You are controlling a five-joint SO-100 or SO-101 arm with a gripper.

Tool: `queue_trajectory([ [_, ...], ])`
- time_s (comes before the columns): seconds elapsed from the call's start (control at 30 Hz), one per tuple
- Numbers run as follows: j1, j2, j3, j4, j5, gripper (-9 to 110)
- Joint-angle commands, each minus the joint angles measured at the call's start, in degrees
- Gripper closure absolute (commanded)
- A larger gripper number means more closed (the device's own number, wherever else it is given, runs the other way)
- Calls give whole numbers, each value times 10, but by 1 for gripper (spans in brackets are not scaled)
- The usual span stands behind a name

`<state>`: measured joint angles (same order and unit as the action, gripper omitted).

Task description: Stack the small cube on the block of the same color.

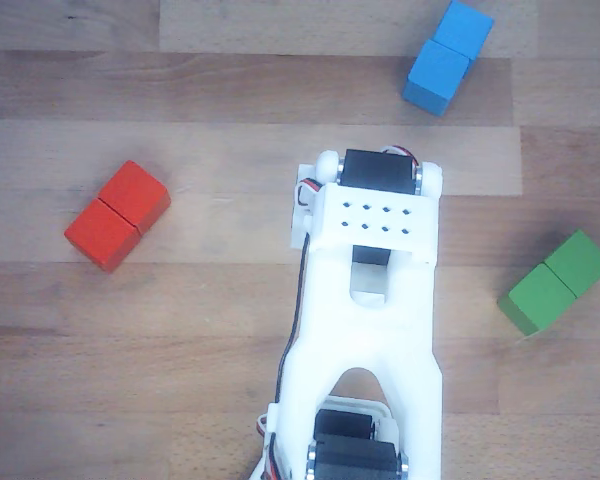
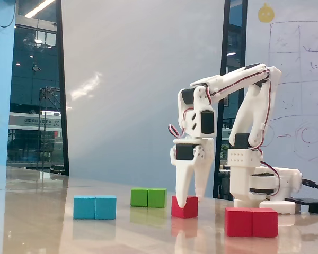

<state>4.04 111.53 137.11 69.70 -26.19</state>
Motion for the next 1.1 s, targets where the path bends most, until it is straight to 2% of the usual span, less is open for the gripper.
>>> queue_trajectory([
  [0.0,4,4,12,-21,-1,76],
  [0.4,5,-4,19,-50,-1,76],
  [0.63,62,-4,25,-61,-7,76],
  [1.07,62,-4,25,-62,-3,78],
])
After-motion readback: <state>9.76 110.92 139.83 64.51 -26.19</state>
